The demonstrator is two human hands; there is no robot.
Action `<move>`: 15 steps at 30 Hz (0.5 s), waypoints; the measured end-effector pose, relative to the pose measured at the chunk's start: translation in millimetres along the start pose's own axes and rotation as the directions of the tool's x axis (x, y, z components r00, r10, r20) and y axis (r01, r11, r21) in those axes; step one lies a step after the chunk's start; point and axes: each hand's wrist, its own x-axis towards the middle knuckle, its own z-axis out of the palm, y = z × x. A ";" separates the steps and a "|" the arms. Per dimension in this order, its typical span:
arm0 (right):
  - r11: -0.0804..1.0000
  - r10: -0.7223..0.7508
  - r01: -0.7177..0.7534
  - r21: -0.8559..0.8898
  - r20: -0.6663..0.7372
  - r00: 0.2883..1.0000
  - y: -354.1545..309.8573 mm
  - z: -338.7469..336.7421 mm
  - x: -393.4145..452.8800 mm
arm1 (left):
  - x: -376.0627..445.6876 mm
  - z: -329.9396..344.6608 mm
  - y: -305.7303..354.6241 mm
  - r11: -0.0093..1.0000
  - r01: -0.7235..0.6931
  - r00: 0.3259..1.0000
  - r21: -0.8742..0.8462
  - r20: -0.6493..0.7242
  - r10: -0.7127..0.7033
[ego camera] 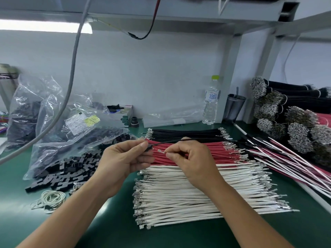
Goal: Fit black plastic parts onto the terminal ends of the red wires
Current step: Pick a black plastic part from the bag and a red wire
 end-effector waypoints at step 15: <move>0.999 -0.021 0.024 0.023 -0.088 0.996 -8.0 6.2 -2.9 | -3.2 2.1 1.0 0.999 0.047 0.994 0.006 0.102 -0.047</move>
